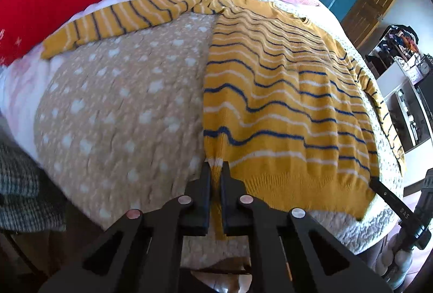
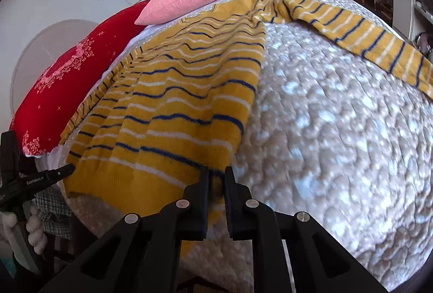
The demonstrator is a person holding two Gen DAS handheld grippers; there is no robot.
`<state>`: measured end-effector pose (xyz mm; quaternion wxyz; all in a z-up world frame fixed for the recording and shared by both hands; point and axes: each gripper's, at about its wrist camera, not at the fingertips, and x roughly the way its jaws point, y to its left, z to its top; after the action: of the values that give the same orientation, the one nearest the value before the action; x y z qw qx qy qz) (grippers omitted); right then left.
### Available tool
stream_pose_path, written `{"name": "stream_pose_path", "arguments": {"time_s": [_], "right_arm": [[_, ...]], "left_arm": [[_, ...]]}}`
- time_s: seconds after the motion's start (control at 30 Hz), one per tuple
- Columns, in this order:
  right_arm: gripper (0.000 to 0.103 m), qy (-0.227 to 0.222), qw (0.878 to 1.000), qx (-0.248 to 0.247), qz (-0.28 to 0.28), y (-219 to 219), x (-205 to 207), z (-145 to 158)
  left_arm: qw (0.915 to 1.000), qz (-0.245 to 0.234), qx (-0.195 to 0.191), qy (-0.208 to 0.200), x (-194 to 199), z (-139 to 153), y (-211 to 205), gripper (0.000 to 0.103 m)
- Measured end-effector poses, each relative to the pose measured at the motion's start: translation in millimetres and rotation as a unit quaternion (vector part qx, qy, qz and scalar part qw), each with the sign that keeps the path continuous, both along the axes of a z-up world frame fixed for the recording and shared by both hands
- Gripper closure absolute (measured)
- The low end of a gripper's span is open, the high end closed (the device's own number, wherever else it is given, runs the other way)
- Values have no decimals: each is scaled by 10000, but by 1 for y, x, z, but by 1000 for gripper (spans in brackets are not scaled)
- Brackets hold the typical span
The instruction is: Fold small clothes
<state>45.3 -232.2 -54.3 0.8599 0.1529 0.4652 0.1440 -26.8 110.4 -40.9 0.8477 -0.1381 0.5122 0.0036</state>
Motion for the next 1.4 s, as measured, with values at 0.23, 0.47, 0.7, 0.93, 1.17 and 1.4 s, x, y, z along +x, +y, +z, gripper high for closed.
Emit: {"name": "stream_pose_path", "arguments": {"time_s": [0.23,0.47,0.7,0.93,1.17,1.4], "right_arm": [[90,89,9999,-35,-30,-4,-20,0],[57,-392,9987,-315,-121,1,-12,31],[57,-357,9986,-382,130,42,17,31],[56,-254,9955,-867,297,61,34,22],[56,-489,9918,-1096,434,85,65,29],[56,-520,9939,-893,396,96,103,19]], "left_arm": [[9993,94,-65,-370,-24,16,18,95],[9891,1362,-50,-549,-3,22,115,59],[9524,2368,-1873,-419,57,-23,228,59],[9432,2575,-2044,-482,110,-36,254,59],[9435,2799,-1752,-276,148,-43,272,99],[9657,2340,-899,-675,180,24,241,99]]}}
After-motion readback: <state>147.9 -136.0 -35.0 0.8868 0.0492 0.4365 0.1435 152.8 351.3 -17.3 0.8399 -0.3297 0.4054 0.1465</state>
